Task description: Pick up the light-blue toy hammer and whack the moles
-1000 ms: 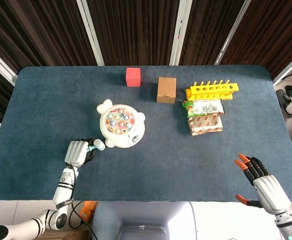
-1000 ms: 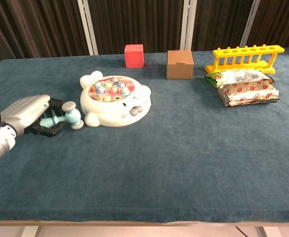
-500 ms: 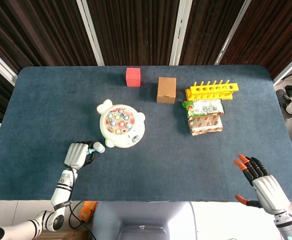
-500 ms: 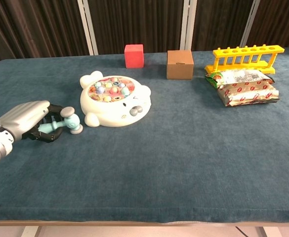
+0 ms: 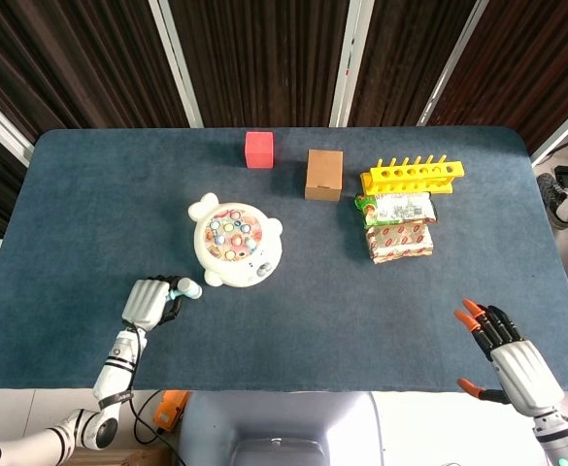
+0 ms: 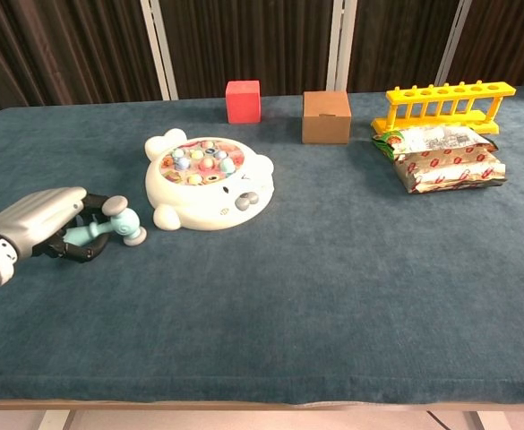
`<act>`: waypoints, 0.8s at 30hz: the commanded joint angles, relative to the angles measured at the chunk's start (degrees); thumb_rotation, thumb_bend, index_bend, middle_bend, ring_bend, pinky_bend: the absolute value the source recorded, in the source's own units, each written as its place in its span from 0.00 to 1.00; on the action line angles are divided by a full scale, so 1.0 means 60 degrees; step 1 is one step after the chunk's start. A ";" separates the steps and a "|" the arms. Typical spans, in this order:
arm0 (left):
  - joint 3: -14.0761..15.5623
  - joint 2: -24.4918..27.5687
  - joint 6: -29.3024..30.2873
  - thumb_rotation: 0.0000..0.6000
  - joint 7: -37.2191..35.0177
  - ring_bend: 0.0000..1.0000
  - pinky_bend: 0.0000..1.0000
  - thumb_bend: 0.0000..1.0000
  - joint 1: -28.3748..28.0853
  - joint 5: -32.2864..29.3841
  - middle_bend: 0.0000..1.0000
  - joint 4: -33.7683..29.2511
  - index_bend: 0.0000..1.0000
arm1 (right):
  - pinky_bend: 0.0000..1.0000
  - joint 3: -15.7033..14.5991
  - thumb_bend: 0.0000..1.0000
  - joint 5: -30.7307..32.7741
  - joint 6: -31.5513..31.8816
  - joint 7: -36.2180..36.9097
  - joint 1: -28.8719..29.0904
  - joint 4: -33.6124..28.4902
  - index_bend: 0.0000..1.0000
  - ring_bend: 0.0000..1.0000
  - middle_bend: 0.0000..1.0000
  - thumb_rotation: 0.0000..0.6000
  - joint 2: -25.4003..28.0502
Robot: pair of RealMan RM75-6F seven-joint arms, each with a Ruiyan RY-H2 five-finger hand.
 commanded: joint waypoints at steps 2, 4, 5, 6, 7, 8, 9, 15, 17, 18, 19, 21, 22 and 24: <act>0.0003 0.0010 0.0008 1.00 -0.0095 0.40 0.47 0.51 0.0014 0.0073 0.44 0.0055 0.25 | 0.00 -0.0004 0.22 -0.0007 0.0003 -0.0009 -0.0003 -0.0006 0.00 0.00 0.00 1.00 0.0000; 0.0001 0.0033 -0.0004 1.00 -0.0124 0.40 0.47 0.51 0.0015 0.0109 0.43 0.0057 0.25 | 0.00 -0.0006 0.22 -0.0002 -0.0006 -0.0019 -0.0002 -0.0012 0.00 0.00 0.00 1.00 -0.0001; 0.0000 0.0037 0.0002 1.00 -0.0123 0.39 0.47 0.50 0.0019 0.0122 0.43 0.0062 0.24 | 0.00 -0.0006 0.22 0.0001 -0.0011 -0.0025 -0.0001 -0.0014 0.00 0.00 0.00 1.00 -0.0002; 0.0001 0.0040 0.0016 1.00 -0.0119 0.39 0.46 0.50 0.0025 0.0145 0.43 0.0084 0.24 | 0.00 -0.0001 0.22 0.0009 -0.0018 -0.0031 0.0003 -0.0019 0.00 0.00 0.00 1.00 -0.0006; 0.0001 0.0041 0.0010 1.00 -0.0123 0.39 0.46 0.49 0.0027 0.0154 0.43 0.0097 0.24 | 0.00 0.0001 0.22 0.0012 -0.0020 -0.0038 0.0003 -0.0019 0.00 0.00 0.00 1.00 -0.0008; 0.0002 0.0046 -0.0009 1.00 -0.0116 0.39 0.46 0.49 0.0031 0.0152 0.43 0.0106 0.24 | 0.00 0.0000 0.22 0.0013 -0.0023 -0.0045 0.0003 -0.0022 0.00 0.00 0.00 1.00 -0.0007; -0.0002 0.0052 -0.0032 1.00 -0.0105 0.39 0.45 0.48 0.0032 0.0143 0.42 0.0107 0.24 | 0.00 -0.0001 0.22 0.0014 -0.0026 -0.0051 0.0003 -0.0025 0.00 0.00 0.00 1.00 -0.0009; -0.0021 0.0148 0.0026 1.00 -0.0258 0.36 0.43 0.46 0.0063 0.0249 0.40 -0.0017 0.23 | 0.00 0.0005 0.22 0.0025 -0.0037 -0.0060 0.0009 -0.0025 0.00 0.00 0.00 1.00 -0.0013; -0.0009 0.0196 0.0105 1.00 -0.0329 0.33 0.41 0.45 0.0076 0.0341 0.38 -0.0067 0.22 | 0.00 0.0004 0.22 0.0023 -0.0038 -0.0061 0.0010 -0.0026 0.00 0.00 0.00 1.00 -0.0011; -0.0007 0.0218 0.0138 1.00 -0.0350 0.32 0.40 0.45 0.0084 0.0372 0.37 -0.0088 0.21 | 0.00 0.0004 0.22 0.0021 -0.0039 -0.0063 0.0011 -0.0022 0.00 0.00 0.00 1.00 -0.0015; -0.0013 0.0249 0.0196 1.00 -0.0356 0.31 0.38 0.44 0.0093 0.0412 0.36 -0.0121 0.21 | 0.00 0.0003 0.22 0.0016 -0.0036 -0.0068 0.0010 -0.0021 0.00 0.00 0.00 1.00 -0.0018; -0.0019 0.0321 0.0212 1.00 -0.0358 0.29 0.37 0.43 0.0099 0.0440 0.34 -0.0210 0.20 | 0.00 0.0001 0.22 0.0011 -0.0032 -0.0063 0.0010 -0.0025 0.00 0.00 0.00 1.00 -0.0017; -0.0024 0.0338 0.0210 1.00 -0.0350 0.28 0.36 0.42 0.0101 0.0438 0.34 -0.0236 0.20 | 0.00 0.0002 0.22 0.0009 -0.0028 -0.0065 0.0009 -0.0025 0.00 0.00 0.00 1.00 -0.0017; -0.0029 0.0356 0.0208 1.00 -0.0341 0.28 0.35 0.42 0.0102 0.0436 0.33 -0.0264 0.20 | 0.00 0.0003 0.22 0.0007 -0.0025 -0.0067 0.0008 -0.0023 0.00 0.00 0.00 1.00 -0.0018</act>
